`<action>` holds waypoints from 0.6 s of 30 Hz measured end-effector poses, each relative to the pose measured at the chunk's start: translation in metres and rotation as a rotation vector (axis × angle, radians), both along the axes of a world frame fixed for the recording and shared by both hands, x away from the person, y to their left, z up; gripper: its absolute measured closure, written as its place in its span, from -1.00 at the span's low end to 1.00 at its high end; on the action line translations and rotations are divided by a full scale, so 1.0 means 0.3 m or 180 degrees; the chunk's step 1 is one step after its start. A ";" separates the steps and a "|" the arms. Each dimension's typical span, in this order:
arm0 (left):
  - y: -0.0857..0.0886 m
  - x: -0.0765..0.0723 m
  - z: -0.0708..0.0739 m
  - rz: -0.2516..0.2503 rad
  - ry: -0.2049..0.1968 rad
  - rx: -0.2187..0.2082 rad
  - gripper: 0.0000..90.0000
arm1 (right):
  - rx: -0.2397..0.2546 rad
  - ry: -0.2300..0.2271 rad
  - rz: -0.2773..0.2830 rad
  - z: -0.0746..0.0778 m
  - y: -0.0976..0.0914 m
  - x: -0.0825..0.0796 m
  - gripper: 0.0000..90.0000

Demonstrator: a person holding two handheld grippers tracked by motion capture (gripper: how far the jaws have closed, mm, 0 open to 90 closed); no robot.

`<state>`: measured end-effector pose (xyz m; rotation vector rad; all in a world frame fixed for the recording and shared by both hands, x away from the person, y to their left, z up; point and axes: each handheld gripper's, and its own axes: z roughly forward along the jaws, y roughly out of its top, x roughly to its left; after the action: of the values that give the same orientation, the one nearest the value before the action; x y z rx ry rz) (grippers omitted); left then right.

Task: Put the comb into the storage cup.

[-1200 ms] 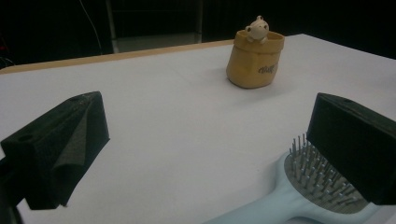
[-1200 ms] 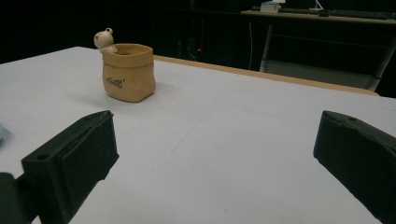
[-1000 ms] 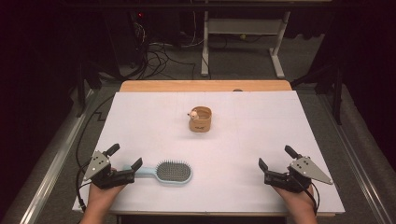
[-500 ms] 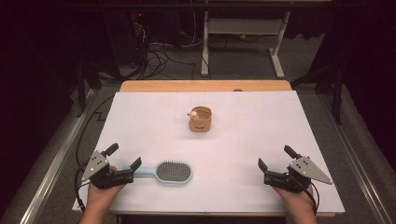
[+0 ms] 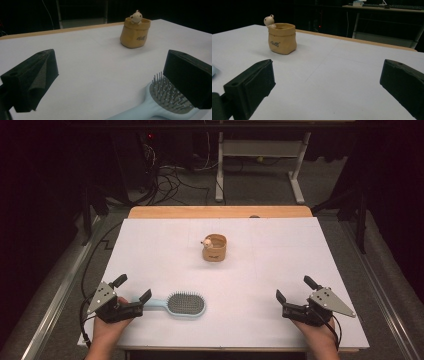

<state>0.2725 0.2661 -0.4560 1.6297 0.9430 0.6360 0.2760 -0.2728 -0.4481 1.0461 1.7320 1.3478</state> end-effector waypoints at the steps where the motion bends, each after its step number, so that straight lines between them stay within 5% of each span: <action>1: -0.002 -0.006 -0.001 0.0006 -0.0037 -0.0005 -0.91 | 0.0000 0.0002 0.0001 0.000 0.000 0.000 -0.99; 7: -0.010 -0.016 -0.002 -0.0036 -0.0063 0.0002 -0.65 | -0.0004 0.0012 0.0006 -0.002 0.002 0.001 -0.99; 18: -0.016 -0.019 0.009 -0.0239 0.0014 -0.0120 -0.50 | 0.0004 0.0025 0.0014 -0.004 0.002 0.003 -0.99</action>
<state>0.2668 0.2612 -0.4533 1.6258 0.8879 0.5604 0.2769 -0.2722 -0.4493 1.0502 1.7403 1.3493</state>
